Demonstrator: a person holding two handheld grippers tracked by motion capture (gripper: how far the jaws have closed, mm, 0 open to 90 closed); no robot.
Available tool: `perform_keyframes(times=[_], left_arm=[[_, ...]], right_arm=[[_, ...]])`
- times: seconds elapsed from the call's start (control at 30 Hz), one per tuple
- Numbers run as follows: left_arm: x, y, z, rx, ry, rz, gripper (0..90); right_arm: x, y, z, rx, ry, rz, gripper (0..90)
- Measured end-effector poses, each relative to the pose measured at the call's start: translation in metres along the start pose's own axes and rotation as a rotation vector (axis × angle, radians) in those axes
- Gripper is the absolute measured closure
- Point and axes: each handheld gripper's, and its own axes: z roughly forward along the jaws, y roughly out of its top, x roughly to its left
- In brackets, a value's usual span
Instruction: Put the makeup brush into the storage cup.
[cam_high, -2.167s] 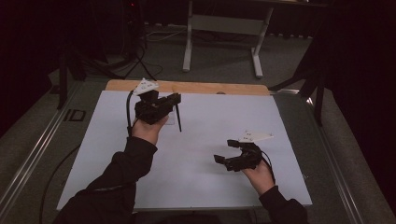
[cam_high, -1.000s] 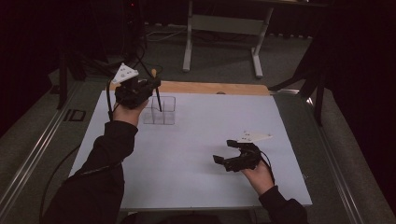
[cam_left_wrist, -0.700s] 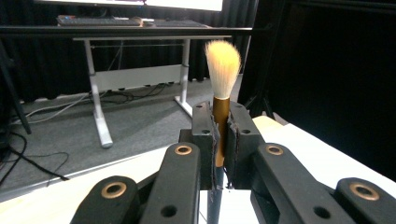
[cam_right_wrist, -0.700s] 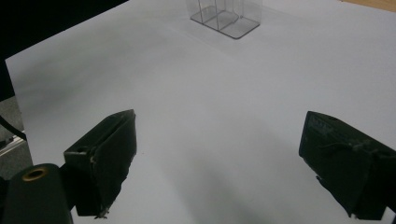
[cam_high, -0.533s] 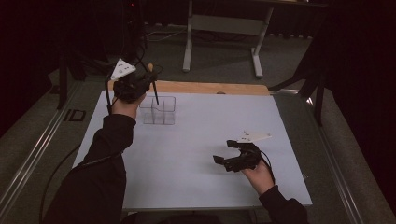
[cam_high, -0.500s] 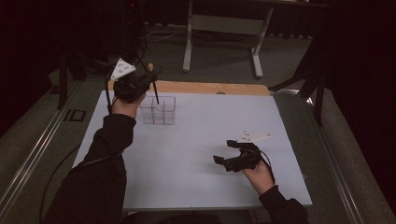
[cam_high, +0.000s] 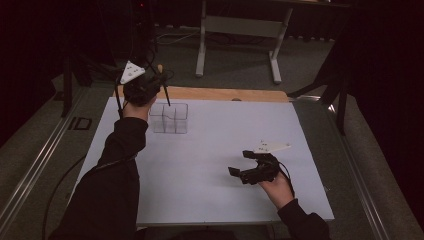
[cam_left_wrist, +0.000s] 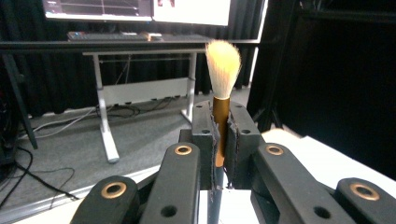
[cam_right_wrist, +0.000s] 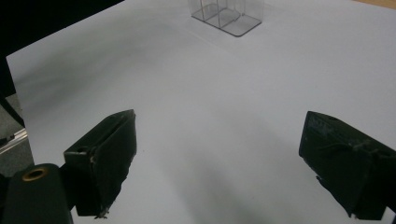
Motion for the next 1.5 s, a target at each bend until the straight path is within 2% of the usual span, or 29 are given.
perform_keyframes(times=[0.1,0.27,0.4,0.47,0.57,0.6,0.73,0.9,1.13,1.23,1.33,1.5], left_arm=[[0.003,-0.003,0.005,0.012,0.009,0.018,83.8],[0.008,-0.006,0.011,0.001,0.015,0.008,83.8],[0.009,-0.011,0.017,0.017,0.049,0.029,83.8],[0.011,-0.013,0.019,0.022,0.041,0.013,83.8],[0.012,-0.015,0.021,0.025,0.045,0.012,83.8],[0.014,-0.017,0.023,0.021,0.045,-0.007,83.8],[0.015,-0.022,0.027,0.045,0.058,0.015,83.7],[0.017,-0.027,0.029,0.045,0.064,-0.002,83.7],[0.019,-0.04,0.036,0.07,0.074,-0.028,83.5],[0.021,-0.047,0.039,0.079,0.079,-0.058,83.5],[0.022,-0.05,0.04,0.093,0.083,-0.055,83.5],[0.022,-0.056,0.042,0.113,0.092,-0.077,83.5]], right_arm=[[0.0,0.0,0.0,0.002,0.002,0.001,11.0],[0.0,0.0,0.0,0.002,0.002,0.0,11.0],[0.0,0.0,-0.001,-0.002,0.0,0.001,11.0],[0.0,0.0,-0.002,-0.004,-0.001,0.002,11.0],[-0.001,0.0,-0.002,-0.004,-0.003,0.002,11.0],[-0.002,-0.001,-0.002,-0.001,-0.006,0.004,11.0],[-0.002,-0.001,-0.003,-0.002,-0.008,0.006,11.0],[-0.002,-0.001,-0.003,-0.002,-0.003,0.006,11.0],[-0.002,-0.001,-0.003,-0.006,0.003,0.003,11.0],[-0.002,-0.002,-0.002,-0.002,0.002,0.005,11.0],[-0.002,-0.001,-0.002,-0.003,0.002,0.003,11.0],[-0.003,-0.001,-0.003,-0.004,0.001,0.006,11.0]])
